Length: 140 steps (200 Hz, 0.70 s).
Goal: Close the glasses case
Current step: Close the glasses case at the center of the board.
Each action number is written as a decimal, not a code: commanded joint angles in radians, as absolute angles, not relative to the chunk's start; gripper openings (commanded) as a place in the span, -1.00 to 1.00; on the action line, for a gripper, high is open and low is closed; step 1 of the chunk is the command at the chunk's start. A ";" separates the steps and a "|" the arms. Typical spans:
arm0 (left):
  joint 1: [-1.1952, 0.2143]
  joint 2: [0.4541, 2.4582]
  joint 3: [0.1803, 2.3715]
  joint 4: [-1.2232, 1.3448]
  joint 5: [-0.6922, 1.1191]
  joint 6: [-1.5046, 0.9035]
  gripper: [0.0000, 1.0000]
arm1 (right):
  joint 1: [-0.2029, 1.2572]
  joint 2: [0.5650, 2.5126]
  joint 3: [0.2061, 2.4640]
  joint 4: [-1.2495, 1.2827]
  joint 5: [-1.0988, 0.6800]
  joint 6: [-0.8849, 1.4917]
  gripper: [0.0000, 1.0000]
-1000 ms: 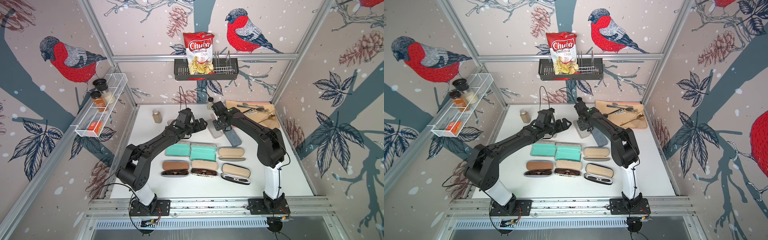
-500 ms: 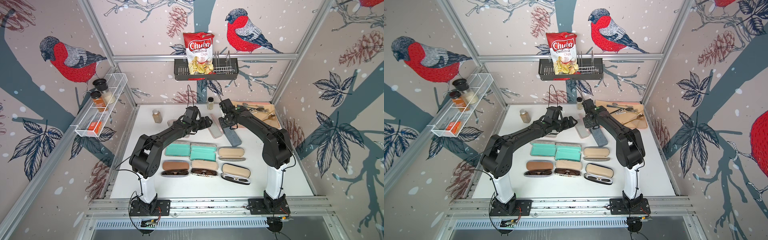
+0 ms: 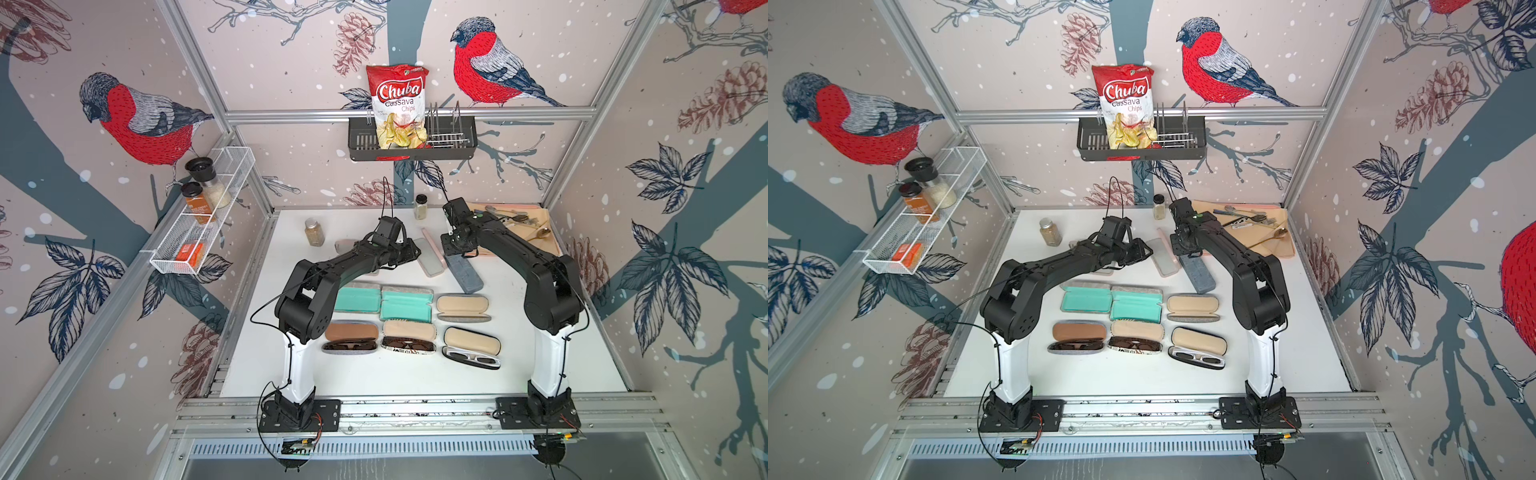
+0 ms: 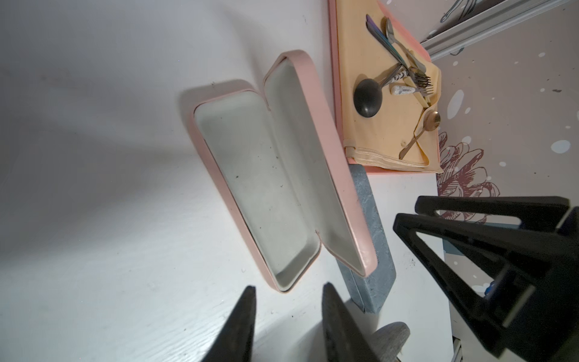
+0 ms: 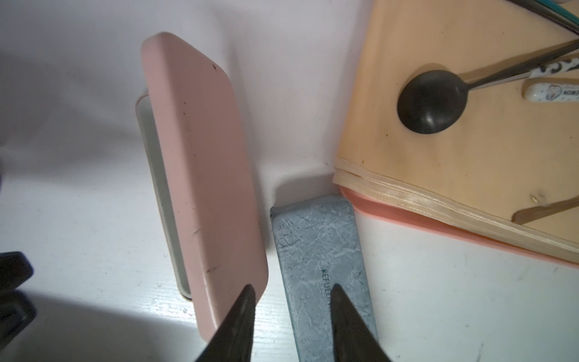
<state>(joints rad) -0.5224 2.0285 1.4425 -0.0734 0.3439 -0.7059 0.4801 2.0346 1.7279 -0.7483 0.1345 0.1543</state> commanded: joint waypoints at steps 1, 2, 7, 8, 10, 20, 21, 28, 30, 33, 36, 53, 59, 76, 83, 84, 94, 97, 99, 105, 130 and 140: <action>-0.514 2.047 1.455 -0.074 0.374 -0.696 -0.58 | 0.479 2.046 1.735 -0.732 0.124 0.157 -0.18; -0.514 2.046 1.455 -0.073 0.374 -0.695 -0.59 | 0.479 2.046 1.735 -0.732 0.123 0.156 -0.18; -0.512 2.049 1.455 -0.070 0.376 -0.695 -0.66 | 0.479 2.049 1.736 -0.733 0.122 0.156 -0.18; -0.512 2.050 1.455 -0.070 0.376 -0.695 -0.68 | 0.479 2.049 1.736 -0.732 0.121 0.156 -0.18; -0.511 2.051 1.454 -0.069 0.377 -0.695 -0.71 | 0.478 2.051 1.737 -0.732 0.121 0.156 -0.18; -0.509 2.056 1.453 -0.066 0.380 -0.694 -0.86 | 0.477 2.058 1.739 -0.732 0.120 0.157 -0.18; -0.509 2.057 1.454 -0.066 0.380 -0.693 -0.87 | 0.477 2.058 1.739 -0.733 0.120 0.158 -0.18; -0.508 2.061 1.454 -0.066 0.380 -0.692 -0.95 | 0.477 2.062 1.742 -0.734 0.118 0.158 -0.18; -0.508 2.061 1.454 -0.066 0.380 -0.692 -0.98 | 0.478 2.065 1.744 -0.733 0.118 0.157 -0.18; -0.507 2.063 1.453 -0.066 0.380 -0.692 -1.00 | 0.477 2.067 1.746 -0.734 0.117 0.157 -0.18; -0.506 2.065 1.453 -0.065 0.380 -0.690 -1.00 | 0.477 2.068 1.748 -0.733 0.117 0.158 -0.18; -0.502 2.078 1.457 -0.063 0.384 -0.691 -1.00 | 0.476 2.085 1.769 -0.747 0.111 0.160 -0.18; -0.500 2.083 1.458 -0.063 0.386 -0.690 -1.00 | 0.476 2.089 1.774 -0.749 0.110 0.162 -0.18; -0.497 2.094 1.460 -0.062 0.386 -0.690 -1.00 | 0.476 2.095 1.782 -0.753 0.102 0.164 -0.18; -0.497 2.100 1.462 -0.063 0.388 -0.690 -1.00 | 0.477 2.097 1.782 -0.751 0.098 0.164 -0.18; -0.496 2.101 1.463 -0.062 0.388 -0.689 -1.00 | 0.477 2.097 1.782 -0.751 0.099 0.165 -0.18; -0.497 2.106 1.464 -0.063 0.387 -0.689 -1.00 | 0.477 2.099 1.782 -0.750 0.095 0.165 -0.18; -0.497 2.107 1.465 -0.063 0.388 -0.690 -1.00 | 0.477 2.101 1.782 -0.749 0.094 0.164 -0.17; -0.497 2.108 1.465 -0.063 0.388 -0.689 -1.00 | 0.477 2.101 1.782 -0.749 0.095 0.165 -0.17; -0.497 2.113 1.467 -0.064 0.387 -0.689 -1.00 | 0.477 2.103 1.784 -0.750 0.092 0.165 -0.17; -0.497 2.123 1.468 -0.067 0.381 -0.689 -1.00 | 0.477 2.113 1.787 -0.752 0.088 0.164 -0.17; -0.497 2.127 1.473 -0.069 0.380 -0.689 -1.00 | 0.478 2.116 1.788 -0.751 0.084 0.164 -0.17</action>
<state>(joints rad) -0.4973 2.1174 1.4612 -0.0731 0.3771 -0.6983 0.4770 2.1086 1.7802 -0.7414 0.0967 0.1558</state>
